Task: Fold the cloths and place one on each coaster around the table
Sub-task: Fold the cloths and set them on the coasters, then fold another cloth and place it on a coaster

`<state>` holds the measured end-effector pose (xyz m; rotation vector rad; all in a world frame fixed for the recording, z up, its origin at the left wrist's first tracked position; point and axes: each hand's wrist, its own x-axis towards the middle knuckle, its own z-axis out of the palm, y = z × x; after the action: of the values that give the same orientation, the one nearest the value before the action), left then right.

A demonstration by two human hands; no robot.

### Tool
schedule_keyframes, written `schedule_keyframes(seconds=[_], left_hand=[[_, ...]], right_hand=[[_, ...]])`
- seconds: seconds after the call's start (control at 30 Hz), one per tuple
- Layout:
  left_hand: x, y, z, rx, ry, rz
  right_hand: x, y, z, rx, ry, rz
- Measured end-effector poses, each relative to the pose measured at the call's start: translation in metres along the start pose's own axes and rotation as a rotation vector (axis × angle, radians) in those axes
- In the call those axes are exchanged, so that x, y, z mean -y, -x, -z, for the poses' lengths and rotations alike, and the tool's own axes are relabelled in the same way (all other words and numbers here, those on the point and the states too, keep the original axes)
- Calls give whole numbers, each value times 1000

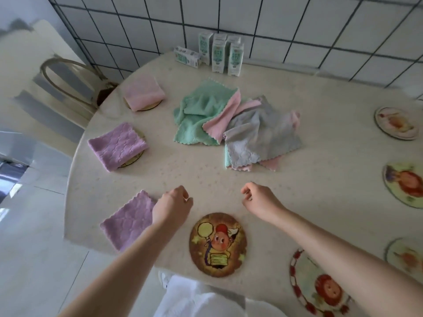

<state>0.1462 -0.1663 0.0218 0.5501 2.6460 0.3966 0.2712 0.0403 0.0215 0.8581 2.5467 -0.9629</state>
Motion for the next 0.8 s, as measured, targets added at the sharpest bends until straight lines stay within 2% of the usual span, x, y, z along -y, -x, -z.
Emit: schedule_keyframes(seconds=[0.27, 0.4, 0.57, 0.67, 0.8], left_hand=[[-94, -19, -39, 53, -54, -193], [-126, -44, -49, -5, -63, -374], [-162, -86, -61, -97, -173, -575], [-173, -107, -67, -101, -215, -618], [-176, -126, -77, -59, -210, -579]], right_hand=[[-72, -38, 71, -91, 152, 48], [-97, -62, 100, -156, 266, 118], [-122, -100, 124, -133, 462, 106], [-131, -124, 131, -100, 549, 135], [-138, -148, 130, -99, 607, 144]])
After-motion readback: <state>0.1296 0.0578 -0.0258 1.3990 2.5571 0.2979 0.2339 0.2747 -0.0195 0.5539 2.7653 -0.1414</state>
